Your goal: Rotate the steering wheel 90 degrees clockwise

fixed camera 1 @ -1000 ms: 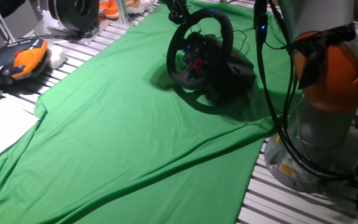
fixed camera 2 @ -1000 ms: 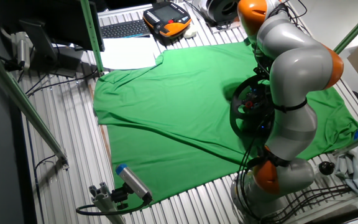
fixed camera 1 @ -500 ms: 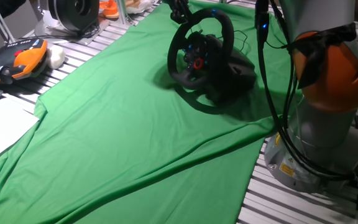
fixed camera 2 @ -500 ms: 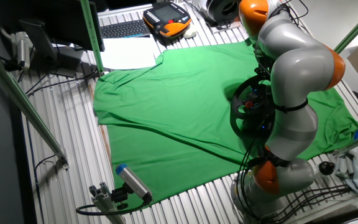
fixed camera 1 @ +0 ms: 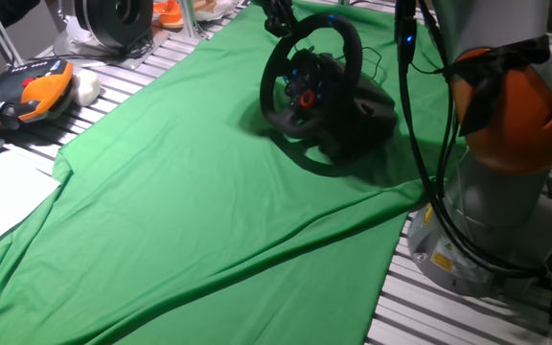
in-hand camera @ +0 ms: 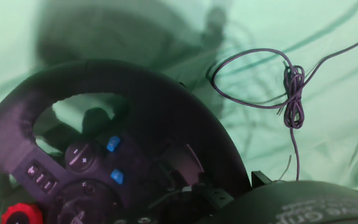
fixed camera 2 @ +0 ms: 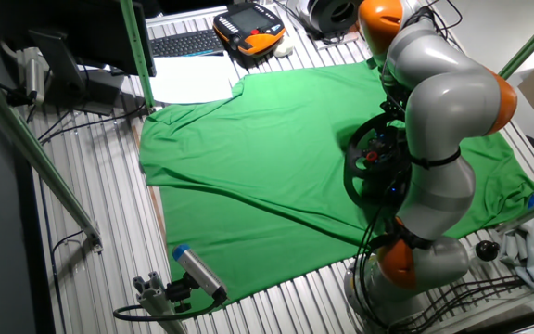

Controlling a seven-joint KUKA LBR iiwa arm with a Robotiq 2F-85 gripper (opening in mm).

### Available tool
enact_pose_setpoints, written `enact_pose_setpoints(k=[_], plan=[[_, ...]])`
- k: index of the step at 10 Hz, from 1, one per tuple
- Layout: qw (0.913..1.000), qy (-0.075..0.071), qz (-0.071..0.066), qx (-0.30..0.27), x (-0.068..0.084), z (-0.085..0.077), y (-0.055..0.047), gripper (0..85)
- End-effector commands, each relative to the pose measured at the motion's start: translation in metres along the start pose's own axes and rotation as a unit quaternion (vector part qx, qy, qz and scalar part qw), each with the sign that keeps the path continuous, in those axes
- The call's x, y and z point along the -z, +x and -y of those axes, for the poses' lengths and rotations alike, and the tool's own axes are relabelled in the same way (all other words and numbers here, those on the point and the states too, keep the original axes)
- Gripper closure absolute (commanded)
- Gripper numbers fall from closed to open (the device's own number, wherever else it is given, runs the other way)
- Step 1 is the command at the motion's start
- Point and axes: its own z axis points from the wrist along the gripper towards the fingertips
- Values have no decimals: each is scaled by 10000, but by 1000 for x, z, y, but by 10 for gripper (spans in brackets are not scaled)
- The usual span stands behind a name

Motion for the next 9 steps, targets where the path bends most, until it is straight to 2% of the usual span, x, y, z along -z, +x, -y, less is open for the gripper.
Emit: enact_pose_setpoints(k=[1,6,8,9], plan=[[10000,-6,4,2,0,0,0,850],[10000,1,25,-36,1,-2,2,850],[10000,-30,-21,7,0,1,-5,850],[10000,-78,-29,-30,0,1,-5,850]])
